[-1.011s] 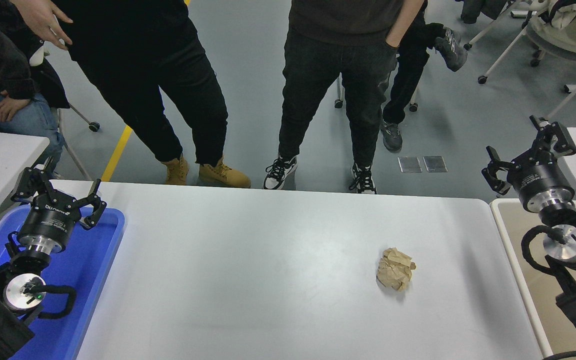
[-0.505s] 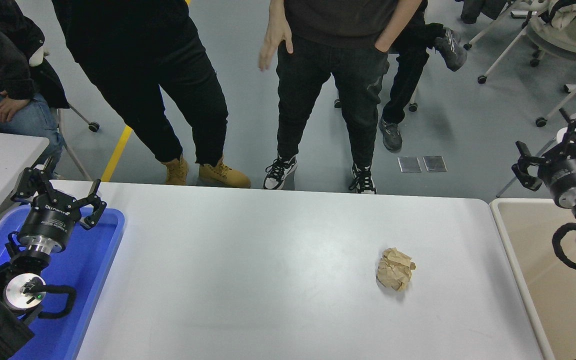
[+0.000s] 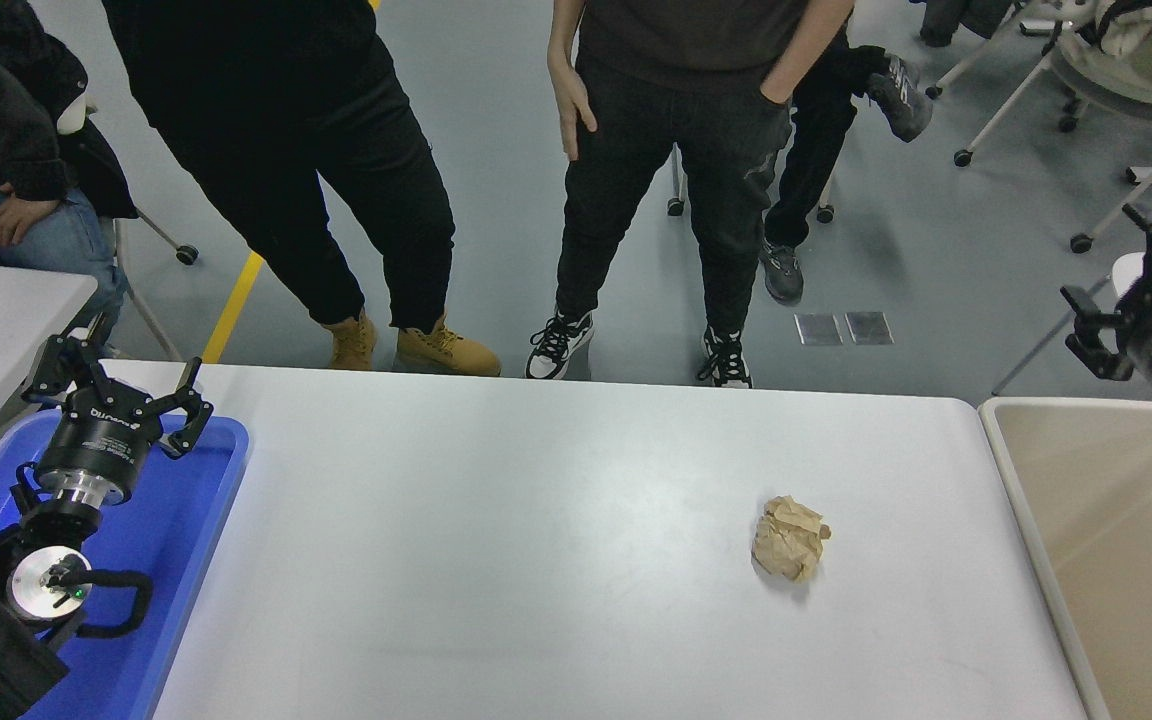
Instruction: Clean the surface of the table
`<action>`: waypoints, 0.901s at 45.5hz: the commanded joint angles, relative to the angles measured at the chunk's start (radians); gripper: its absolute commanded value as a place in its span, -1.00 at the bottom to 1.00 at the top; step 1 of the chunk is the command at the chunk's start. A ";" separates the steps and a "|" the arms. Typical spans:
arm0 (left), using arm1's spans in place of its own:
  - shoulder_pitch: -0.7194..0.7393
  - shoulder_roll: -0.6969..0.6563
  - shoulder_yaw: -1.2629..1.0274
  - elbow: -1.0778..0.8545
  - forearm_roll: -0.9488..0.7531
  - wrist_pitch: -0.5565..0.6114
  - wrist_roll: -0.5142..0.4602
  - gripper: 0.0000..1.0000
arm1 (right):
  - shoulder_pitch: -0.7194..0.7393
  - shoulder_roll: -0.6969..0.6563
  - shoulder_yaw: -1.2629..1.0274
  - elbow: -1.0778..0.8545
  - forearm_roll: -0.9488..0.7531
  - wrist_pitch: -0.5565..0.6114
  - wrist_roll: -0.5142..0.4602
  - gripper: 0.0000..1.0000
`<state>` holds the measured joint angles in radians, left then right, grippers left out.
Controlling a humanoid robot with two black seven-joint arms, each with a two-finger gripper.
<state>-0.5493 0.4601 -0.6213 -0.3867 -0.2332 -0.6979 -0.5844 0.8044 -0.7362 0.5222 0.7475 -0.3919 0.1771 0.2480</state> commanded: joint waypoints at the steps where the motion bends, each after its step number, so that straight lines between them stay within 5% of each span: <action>1: 0.000 0.000 0.000 0.000 0.000 0.000 0.000 1.00 | 0.298 -0.046 -0.580 0.000 -0.168 0.035 0.001 0.98; 16: 0.000 0.000 0.000 0.000 0.000 0.000 0.000 1.00 | 0.510 0.007 -0.754 0.018 -0.412 0.159 0.010 0.98; 27: 0.000 0.000 0.000 0.000 0.000 0.000 0.000 1.00 | 0.539 0.037 -0.760 0.156 -0.676 0.213 0.056 0.98; 41: 0.000 0.000 0.000 0.000 0.000 0.000 0.000 1.00 | 0.530 0.236 -0.880 0.248 -0.851 0.209 0.056 0.98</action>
<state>-0.5491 0.4602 -0.6213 -0.3865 -0.2331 -0.6980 -0.5844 1.3262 -0.6338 -0.2647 0.9424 -1.1048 0.3761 0.2976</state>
